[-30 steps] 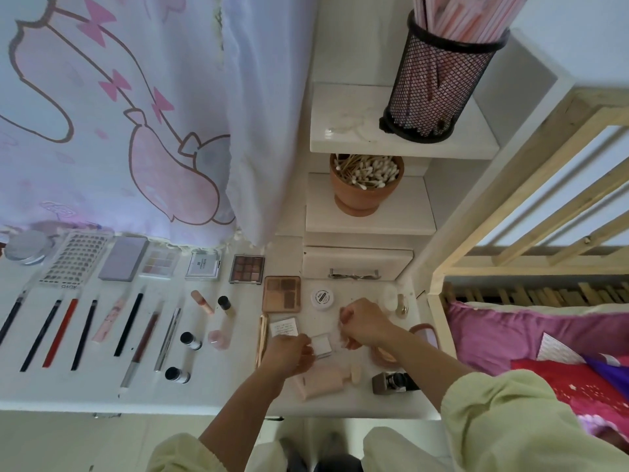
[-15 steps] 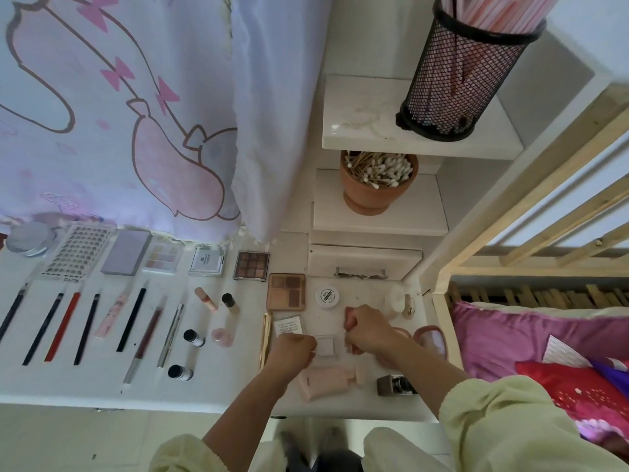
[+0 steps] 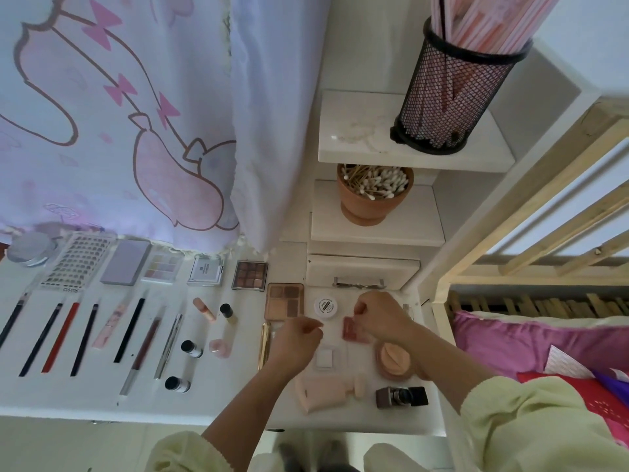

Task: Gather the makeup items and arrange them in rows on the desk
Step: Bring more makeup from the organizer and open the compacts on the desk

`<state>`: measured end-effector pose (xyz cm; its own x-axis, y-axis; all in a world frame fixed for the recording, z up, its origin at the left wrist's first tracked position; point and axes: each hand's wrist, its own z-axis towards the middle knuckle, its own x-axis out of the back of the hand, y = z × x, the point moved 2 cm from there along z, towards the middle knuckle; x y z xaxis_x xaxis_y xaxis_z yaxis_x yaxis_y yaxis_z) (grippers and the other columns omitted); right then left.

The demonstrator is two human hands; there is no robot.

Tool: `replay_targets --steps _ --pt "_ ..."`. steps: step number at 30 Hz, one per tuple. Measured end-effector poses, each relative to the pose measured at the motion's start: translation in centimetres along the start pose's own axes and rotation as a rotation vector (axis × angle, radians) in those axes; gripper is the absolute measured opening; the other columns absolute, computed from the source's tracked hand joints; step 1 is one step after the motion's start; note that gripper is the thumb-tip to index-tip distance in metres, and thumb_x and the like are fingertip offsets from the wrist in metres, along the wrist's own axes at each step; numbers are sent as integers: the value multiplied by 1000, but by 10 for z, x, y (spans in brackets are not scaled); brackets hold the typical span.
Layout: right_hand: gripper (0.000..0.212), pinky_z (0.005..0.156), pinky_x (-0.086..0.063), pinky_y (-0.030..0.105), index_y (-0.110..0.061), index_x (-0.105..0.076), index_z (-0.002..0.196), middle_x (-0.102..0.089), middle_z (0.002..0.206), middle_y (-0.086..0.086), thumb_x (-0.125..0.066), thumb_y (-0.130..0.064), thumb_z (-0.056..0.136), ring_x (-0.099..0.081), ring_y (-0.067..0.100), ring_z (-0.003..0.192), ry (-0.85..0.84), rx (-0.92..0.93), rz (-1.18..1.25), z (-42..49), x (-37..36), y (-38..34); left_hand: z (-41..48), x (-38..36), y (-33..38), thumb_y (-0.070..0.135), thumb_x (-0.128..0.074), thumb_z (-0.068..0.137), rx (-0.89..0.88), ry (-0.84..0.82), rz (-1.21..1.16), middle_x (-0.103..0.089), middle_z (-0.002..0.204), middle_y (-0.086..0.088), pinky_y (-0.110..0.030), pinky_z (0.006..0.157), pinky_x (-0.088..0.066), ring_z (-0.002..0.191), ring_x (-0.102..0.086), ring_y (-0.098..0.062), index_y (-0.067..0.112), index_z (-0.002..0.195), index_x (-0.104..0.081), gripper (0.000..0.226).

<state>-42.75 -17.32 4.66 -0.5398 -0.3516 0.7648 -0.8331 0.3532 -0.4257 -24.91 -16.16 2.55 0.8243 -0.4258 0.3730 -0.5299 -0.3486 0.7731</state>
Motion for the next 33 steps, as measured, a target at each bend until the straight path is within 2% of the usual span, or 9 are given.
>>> replay_targets --steps 4,8,11,13,19,23,33 --pt "25 81 -51 31 -6 -62 112 -65 109 8 -59 -14 89 -63 22 96 -36 7 -119 1 -6 5 16 -8 17 15 -52 94 -126 0 238 -66 116 0 -19 85 -44 105 -61 -14 18 121 -65 30" --pt "29 83 -50 36 -10 -53 119 -64 108 8 -52 -18 92 -63 24 97 -58 -19 -243 1 -21 14 29 -20 21 24 -55 94 -181 -59 457 -64 118 1 -25 90 -47 106 -60 -15 25 125 -62 32" --pt "34 73 -43 30 -13 -46 126 -62 111 8 -51 -17 93 -62 24 101 -68 -13 -299 3 -26 17 39 -26 26 32 -57 93 -230 -96 619 -61 126 1 -28 94 -47 113 -59 -17 28 131 -55 39" --pt "36 71 -40 29 -13 -44 128 -62 113 8 -50 -17 93 -61 25 104 -65 -11 -318 5 -28 19 47 -31 28 35 -56 93 -258 -135 731 -57 131 1 -32 97 -46 119 -56 -19 28 136 -51 44" --pt "30 75 -43 31 -12 -46 121 -62 113 8 -50 -23 94 -61 26 104 -56 -23 -313 11 -28 21 61 -36 39 39 -62 89 -358 -251 1017 -54 117 -7 -38 88 -47 111 -55 -26 17 123 -59 40" --pt "29 75 -44 31 -12 -46 121 -63 111 8 -48 -24 95 -62 26 104 -45 -35 -273 15 -28 22 68 -41 42 34 -66 87 -415 -313 1091 -54 113 -7 -39 87 -49 109 -57 -28 16 120 -62 37" --pt "30 82 -48 36 -10 -44 124 -62 116 11 -47 -11 94 -60 28 107 -79 -91 -235 16 -26 19 73 -46 46 31 -69 86 -423 -313 1121 -53 123 -11 -40 89 -45 112 -56 -31 8 124 -50 49"
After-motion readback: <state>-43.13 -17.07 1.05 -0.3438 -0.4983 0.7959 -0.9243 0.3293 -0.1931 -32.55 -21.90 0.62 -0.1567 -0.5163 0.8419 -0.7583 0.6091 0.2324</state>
